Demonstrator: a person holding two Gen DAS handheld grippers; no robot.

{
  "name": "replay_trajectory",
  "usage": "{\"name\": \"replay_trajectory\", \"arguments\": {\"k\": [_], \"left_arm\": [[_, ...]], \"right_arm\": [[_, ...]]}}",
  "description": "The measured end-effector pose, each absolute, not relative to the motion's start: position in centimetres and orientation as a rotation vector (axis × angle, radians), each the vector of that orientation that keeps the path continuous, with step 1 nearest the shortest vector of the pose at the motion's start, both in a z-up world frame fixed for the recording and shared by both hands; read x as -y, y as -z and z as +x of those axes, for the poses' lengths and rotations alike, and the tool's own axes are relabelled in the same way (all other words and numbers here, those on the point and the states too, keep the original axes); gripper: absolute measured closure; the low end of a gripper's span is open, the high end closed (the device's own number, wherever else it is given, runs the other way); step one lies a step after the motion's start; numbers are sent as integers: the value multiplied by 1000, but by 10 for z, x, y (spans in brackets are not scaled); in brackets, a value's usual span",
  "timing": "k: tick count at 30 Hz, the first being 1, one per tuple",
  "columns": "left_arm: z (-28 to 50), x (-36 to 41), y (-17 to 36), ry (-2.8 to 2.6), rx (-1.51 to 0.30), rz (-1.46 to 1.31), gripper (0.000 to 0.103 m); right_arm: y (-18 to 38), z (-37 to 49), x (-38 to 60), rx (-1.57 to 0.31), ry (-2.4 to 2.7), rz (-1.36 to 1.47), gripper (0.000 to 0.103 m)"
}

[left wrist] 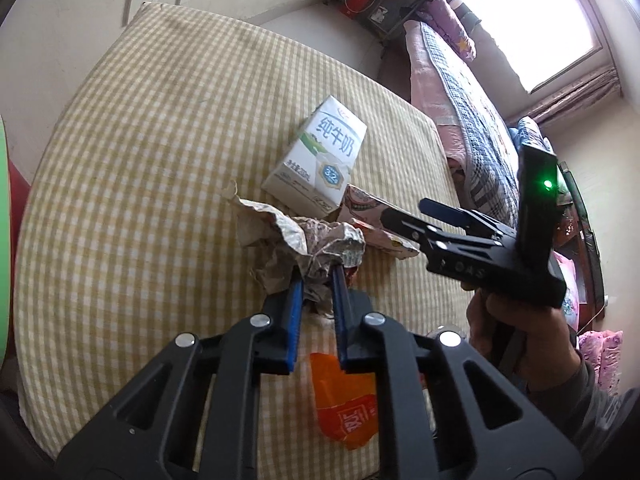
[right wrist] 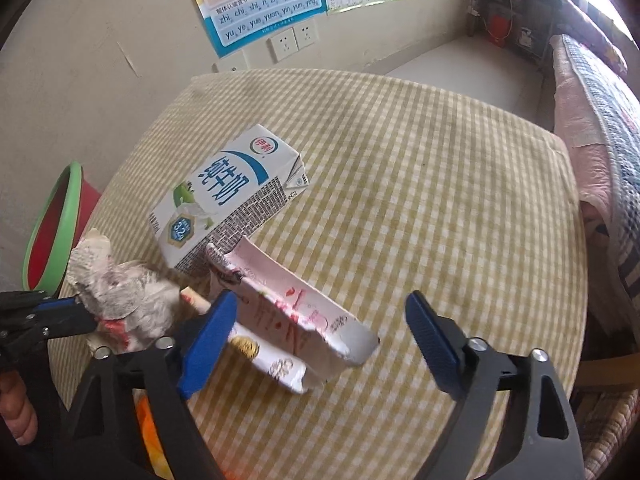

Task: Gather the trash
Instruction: 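Grasp the crumpled silver paper with the left tool while the right tool grasps the pink box, then carry the crumpled paper and pink box over the bucket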

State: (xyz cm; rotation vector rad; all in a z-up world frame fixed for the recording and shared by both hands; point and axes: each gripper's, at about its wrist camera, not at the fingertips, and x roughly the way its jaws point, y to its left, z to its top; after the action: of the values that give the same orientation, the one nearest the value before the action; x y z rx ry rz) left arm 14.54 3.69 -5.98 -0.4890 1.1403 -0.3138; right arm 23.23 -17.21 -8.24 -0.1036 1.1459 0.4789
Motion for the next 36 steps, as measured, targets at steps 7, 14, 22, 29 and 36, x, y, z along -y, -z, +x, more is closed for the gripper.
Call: {"name": "replay_trajectory", "arguments": {"k": [7,14,22,29,36], "left_arm": [[143,-40,57,322,-1136,-455,90],[146,-32,53,327,-1119,-455,90],[127,-39,41,311,-1090,-445,90],[115,-49,21,280,-1049,-443,90],[102,-68,3,228,-994,-439,90]], "right_arm": [[98,237,163,-1210,-526,-98,50],[90,224,173,-1217,-543,-73,85],[70,203,192,-1188,-517,-49,86],[40,181,198,-1124,-497,-53,86],[10,171,175,-1063,-515,-65,85]]}}
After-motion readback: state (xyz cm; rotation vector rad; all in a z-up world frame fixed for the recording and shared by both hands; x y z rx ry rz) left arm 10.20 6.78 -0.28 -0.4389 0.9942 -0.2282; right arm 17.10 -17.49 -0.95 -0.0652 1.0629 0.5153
